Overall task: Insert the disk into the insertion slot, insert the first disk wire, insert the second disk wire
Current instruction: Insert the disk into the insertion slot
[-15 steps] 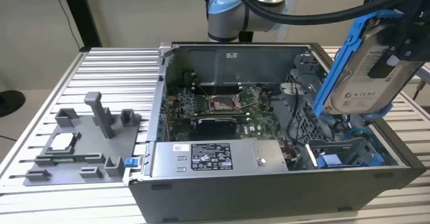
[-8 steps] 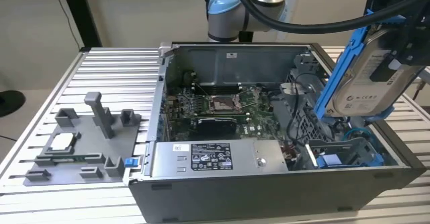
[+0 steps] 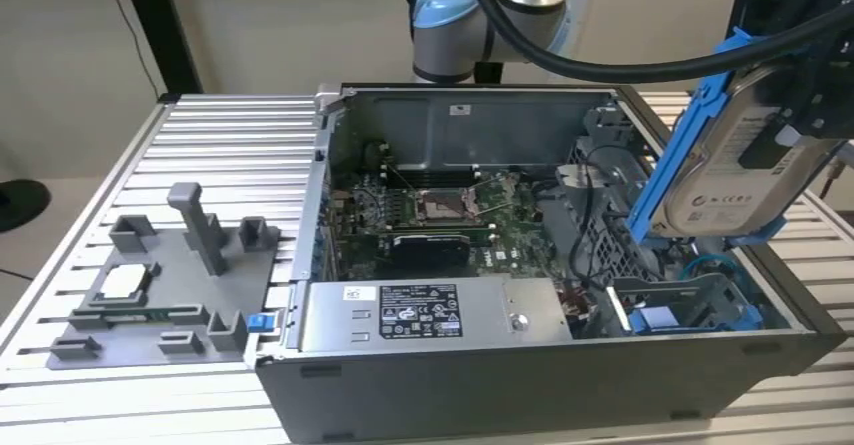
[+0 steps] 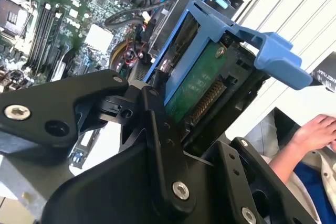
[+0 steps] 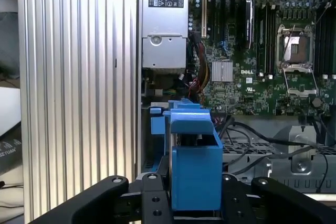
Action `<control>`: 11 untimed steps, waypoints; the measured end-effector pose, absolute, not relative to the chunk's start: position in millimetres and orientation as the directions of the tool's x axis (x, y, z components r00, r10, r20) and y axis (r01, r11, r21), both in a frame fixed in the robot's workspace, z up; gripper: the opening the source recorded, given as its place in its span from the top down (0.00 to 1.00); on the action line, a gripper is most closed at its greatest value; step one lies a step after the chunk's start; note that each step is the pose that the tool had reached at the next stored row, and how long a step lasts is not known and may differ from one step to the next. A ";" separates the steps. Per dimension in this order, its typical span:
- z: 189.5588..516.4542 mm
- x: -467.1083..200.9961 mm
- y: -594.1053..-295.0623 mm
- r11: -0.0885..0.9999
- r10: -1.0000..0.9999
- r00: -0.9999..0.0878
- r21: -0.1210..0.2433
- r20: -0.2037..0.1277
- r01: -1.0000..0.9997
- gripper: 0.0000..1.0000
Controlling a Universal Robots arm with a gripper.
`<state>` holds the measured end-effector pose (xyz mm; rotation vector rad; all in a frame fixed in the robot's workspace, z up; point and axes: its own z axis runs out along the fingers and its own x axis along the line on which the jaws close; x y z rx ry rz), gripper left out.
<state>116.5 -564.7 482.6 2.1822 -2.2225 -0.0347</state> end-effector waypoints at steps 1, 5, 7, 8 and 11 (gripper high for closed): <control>482.6 116.6 -564.7 0.018 -1.000 -0.018 0.035 0.003 -0.999 1.00; 481.9 117.4 -564.7 0.018 -1.000 -0.018 0.035 0.003 -0.999 1.00; 481.5 117.4 -564.7 0.018 -1.000 -0.018 0.035 0.003 -0.999 1.00; 481.2 117.4 -564.7 0.018 -1.000 -0.018 0.035 0.003 -0.999 1.00; 479.8 117.4 -564.8 0.018 -1.000 -0.018 0.035 0.003 -0.999 1.00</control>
